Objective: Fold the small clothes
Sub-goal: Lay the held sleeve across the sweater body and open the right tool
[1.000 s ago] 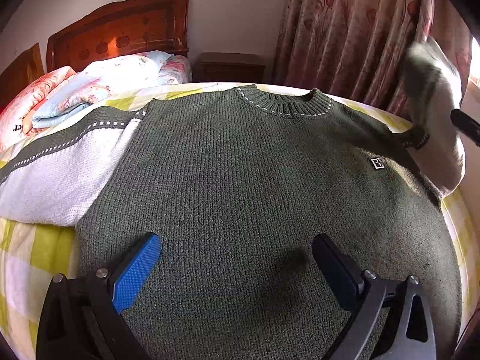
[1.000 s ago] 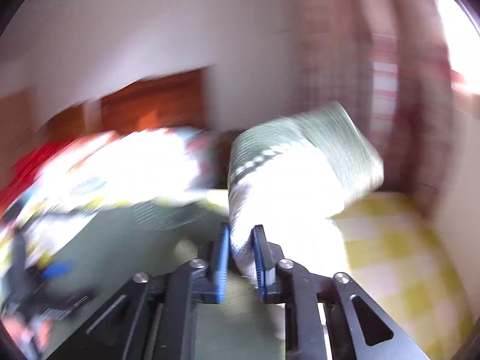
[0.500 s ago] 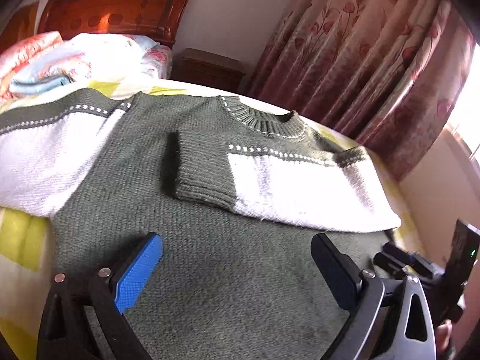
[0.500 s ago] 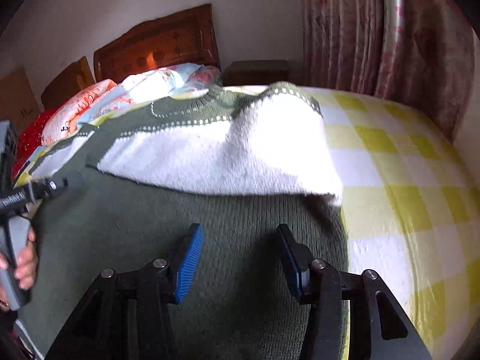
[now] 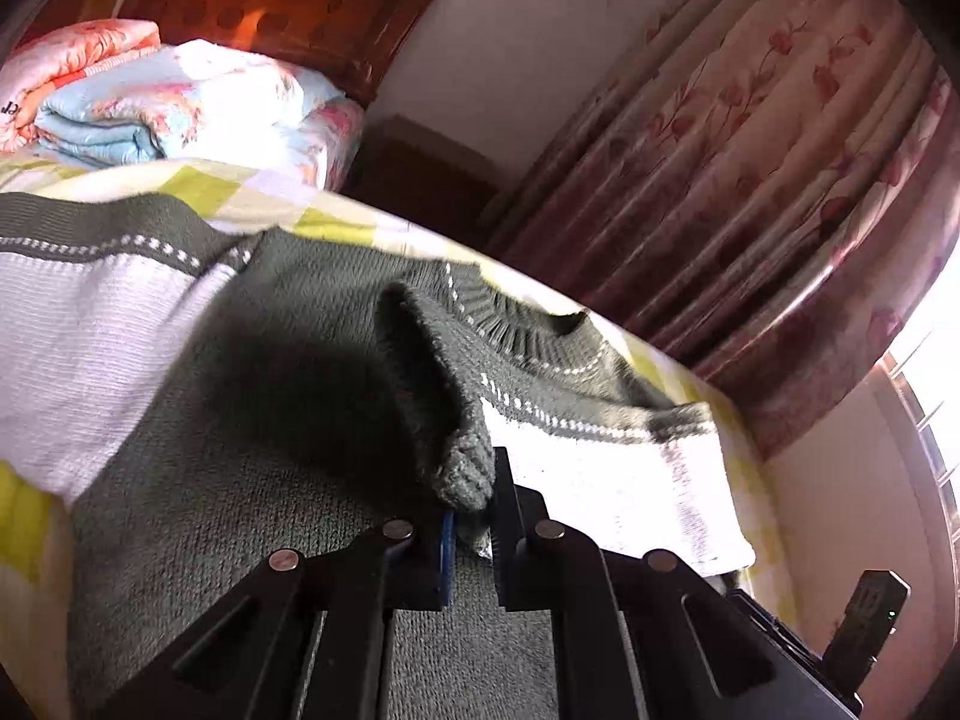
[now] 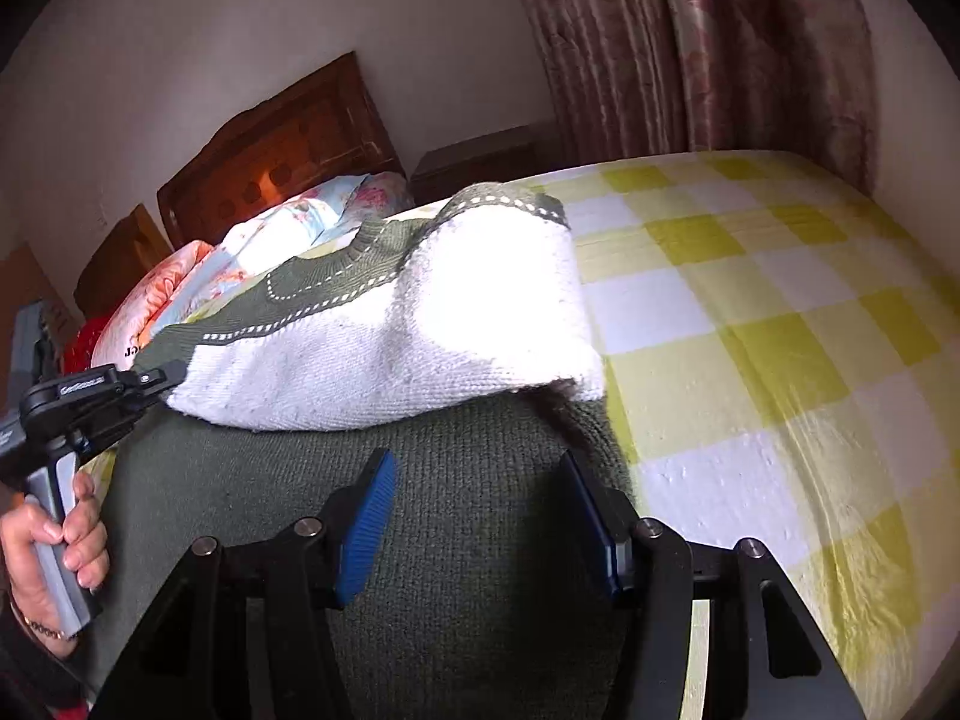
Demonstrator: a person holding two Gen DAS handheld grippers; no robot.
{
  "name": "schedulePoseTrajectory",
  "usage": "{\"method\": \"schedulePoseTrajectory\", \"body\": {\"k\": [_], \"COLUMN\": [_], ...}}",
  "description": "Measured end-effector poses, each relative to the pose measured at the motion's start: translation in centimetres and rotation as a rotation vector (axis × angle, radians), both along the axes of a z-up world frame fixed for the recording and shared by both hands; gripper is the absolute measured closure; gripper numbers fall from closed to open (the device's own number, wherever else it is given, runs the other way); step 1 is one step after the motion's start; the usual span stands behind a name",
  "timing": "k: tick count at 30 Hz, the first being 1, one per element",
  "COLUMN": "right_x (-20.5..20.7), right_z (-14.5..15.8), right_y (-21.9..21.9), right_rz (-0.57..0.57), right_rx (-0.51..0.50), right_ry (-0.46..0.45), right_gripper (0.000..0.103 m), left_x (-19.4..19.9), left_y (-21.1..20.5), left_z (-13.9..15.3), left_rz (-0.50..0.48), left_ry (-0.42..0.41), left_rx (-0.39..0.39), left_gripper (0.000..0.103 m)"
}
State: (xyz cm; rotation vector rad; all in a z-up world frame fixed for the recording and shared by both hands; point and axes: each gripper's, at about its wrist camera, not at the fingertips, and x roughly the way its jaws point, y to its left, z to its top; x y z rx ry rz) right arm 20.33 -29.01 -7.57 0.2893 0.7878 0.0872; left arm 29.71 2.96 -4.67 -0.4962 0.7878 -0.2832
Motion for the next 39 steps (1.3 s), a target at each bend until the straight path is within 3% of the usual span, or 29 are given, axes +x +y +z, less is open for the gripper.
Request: {"method": "schedulePoseTrajectory", "body": {"k": [3, 7, 9, 13, 17, 20, 24, 26, 32, 39], "right_x": [-0.2, -0.2, -0.7, -1.7, 0.3, 2.1, 4.4, 4.5, 2.6, 2.9], "right_z": [0.1, 0.1, 0.3, 1.1, 0.4, 0.3, 0.7, 0.2, 0.4, 0.2], "right_y": [-0.5, -0.2, -0.3, -0.8, -0.3, -0.1, -0.3, -0.9, -3.4, -3.1], "right_rz": [-0.014, -0.023, -0.044, -0.129, -0.196, -0.17, -0.145, -0.202, -0.307, -0.306], "right_rx": [0.026, 0.0, -0.012, -0.062, -0.272, -0.333, -0.342, -0.348, -0.201, -0.197], "right_ry": [-0.007, -0.004, -0.014, -0.053, 0.084, 0.111, 0.121, 0.138, 0.081, 0.106], "right_gripper": [0.0, 0.0, 0.0, 0.0, 0.0, 0.0, 0.0, 0.0, 0.0, 0.0], "left_x": [-1.3, -0.9, -1.3, -1.4, -1.8, -2.2, -2.4, -2.6, -2.4, -1.9], "left_y": [0.8, 0.5, 0.2, 0.2, 1.1, 1.3, 1.2, 1.0, 0.9, 1.2], "left_z": [-0.1, -3.4, -2.8, -2.9, -2.6, -2.2, -1.9, -1.8, -1.9, -2.2], "left_rz": [0.042, -0.023, -0.022, -0.025, -0.038, -0.051, -0.07, -0.075, -0.1, -0.077], "left_ry": [-0.022, 0.07, 0.026, 0.039, 0.019, 0.0, -0.016, -0.024, -0.018, 0.017], "left_rx": [0.007, 0.063, 0.064, 0.071, 0.033, 0.02, 0.013, 0.025, 0.02, 0.037], "left_gripper": [0.094, 0.094, 0.094, 0.094, 0.094, 0.094, 0.094, 0.094, 0.093, 0.092]}}
